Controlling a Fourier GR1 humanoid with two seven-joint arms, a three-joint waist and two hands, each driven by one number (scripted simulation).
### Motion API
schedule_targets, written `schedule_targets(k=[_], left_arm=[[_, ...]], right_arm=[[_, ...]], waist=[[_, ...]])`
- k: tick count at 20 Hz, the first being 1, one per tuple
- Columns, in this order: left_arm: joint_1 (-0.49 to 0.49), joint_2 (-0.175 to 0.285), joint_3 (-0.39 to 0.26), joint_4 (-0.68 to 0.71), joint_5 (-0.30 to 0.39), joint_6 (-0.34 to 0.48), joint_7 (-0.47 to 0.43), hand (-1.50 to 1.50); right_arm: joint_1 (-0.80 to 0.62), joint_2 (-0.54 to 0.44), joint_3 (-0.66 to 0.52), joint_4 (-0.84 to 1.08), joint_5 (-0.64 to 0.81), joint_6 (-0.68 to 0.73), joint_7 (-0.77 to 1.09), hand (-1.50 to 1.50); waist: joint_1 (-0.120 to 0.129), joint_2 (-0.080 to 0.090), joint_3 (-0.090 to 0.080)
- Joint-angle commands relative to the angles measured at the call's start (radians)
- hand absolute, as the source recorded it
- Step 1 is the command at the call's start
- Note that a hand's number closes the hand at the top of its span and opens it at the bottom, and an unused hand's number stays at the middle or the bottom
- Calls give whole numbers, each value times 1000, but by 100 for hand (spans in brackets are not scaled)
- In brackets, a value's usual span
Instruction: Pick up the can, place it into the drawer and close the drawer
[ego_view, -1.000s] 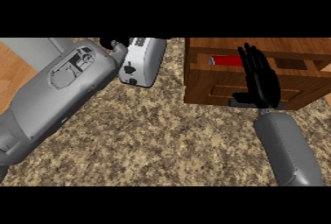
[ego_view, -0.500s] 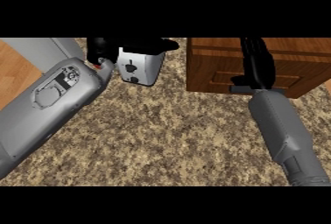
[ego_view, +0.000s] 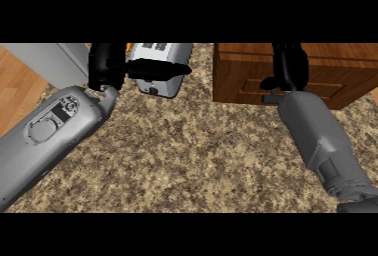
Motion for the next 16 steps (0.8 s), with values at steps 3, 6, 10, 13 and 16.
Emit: schedule_targets(k=[3, 6, 10, 13, 16], left_arm=[[73, -17, -22, -66, -36, 34, -14, -150], [78, 32, 8, -73, -34, -2, -4, -150], [162, 48, 28, -117, -25, -46, -65, -150], [116, 22, 22, -107, -33, -12, -15, -150], [134, 57, 32, -137, -28, -33, -9, -150]], right_arm=[[-141, -12, -22, 109, 6, 23, 31, -150], [-167, -13, -35, 128, -4, 19, 21, -150], [-155, -13, -63, 145, -44, 36, -78, -150], [-214, 17, -127, 119, -122, 71, -108, -150], [-200, 21, -205, 101, -218, 96, -202, -150]], waist=[[38, 21, 4], [30, 20, 4], [25, 20, 4], [26, 21, 6], [32, 17, 8]])
